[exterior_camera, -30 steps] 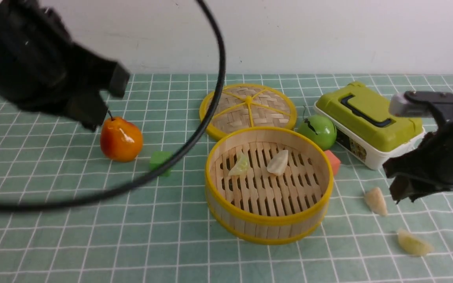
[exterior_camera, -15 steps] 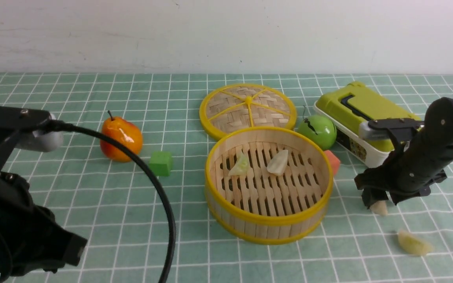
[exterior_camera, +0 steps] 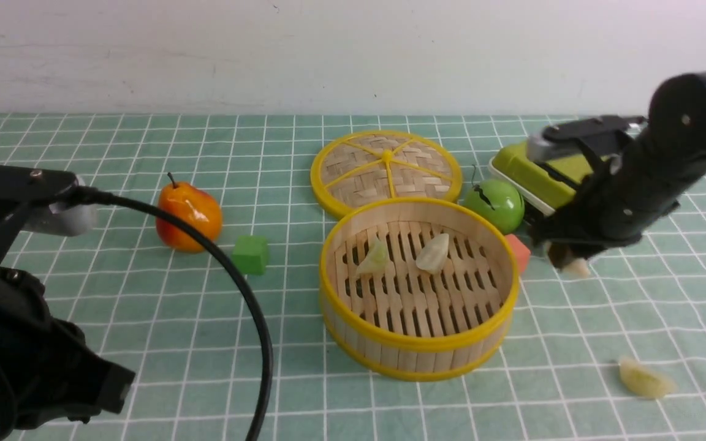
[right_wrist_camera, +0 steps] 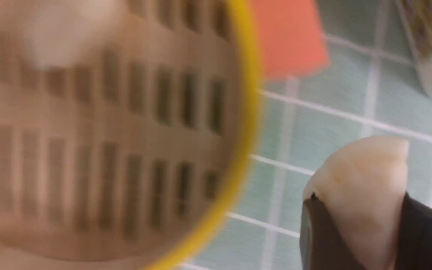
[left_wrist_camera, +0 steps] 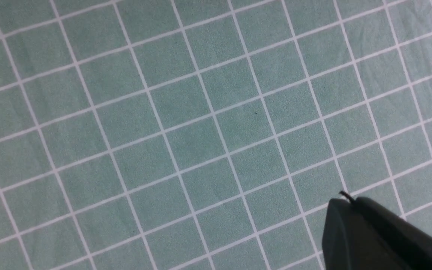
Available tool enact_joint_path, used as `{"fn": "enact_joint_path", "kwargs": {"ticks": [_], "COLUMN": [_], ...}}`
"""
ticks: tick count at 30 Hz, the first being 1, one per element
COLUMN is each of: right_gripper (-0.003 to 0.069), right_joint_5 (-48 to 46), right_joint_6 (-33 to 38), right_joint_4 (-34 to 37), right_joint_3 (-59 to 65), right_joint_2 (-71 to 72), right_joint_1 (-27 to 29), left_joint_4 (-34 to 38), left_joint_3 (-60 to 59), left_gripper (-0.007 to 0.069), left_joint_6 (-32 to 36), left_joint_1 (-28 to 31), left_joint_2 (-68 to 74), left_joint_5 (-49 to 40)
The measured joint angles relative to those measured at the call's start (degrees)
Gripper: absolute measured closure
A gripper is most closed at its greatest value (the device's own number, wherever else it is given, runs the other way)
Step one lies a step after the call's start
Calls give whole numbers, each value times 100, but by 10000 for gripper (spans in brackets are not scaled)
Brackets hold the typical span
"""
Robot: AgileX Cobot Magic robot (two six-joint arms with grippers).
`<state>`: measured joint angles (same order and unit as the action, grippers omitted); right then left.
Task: Put the dumplings into the steamer on the table with the blue tablecloth.
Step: 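Place the dumpling in the bamboo steamer basket with the right gripper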
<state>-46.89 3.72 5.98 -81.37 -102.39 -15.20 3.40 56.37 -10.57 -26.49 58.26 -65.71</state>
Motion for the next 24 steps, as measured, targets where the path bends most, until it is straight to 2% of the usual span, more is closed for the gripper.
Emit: {"fn": "enact_joint_path", "kwargs": {"ticks": [4, 9, 17, 21, 24], "right_gripper": [426, 426, 411, 317, 239], "right_joint_5": [116, 376, 813, 784, 381], "right_joint_6": [0, 5, -127, -139, -145], "right_joint_4": [420, 417, 428, 428, 402], "right_joint_3": [-312, -331, -331, -364, -594], "right_joint_2": [-57, -504, -1173, -1196, -1122], "right_joint_1": [-856, -1455, -1657, -1652, -1652], "left_joint_4": [0, 0, 0, 0, 0], "left_joint_3": [0, 0, 0, 0, 0], "left_gripper": [638, 638, 638, 635, 634], "left_joint_6": [0, 0, 0, 0, 0], "left_joint_1": [0, 0, 0, 0, 0], "left_joint_2": [0, 0, 0, 0, 0], "left_joint_5": [95, 108, 103, 103, 103]}}
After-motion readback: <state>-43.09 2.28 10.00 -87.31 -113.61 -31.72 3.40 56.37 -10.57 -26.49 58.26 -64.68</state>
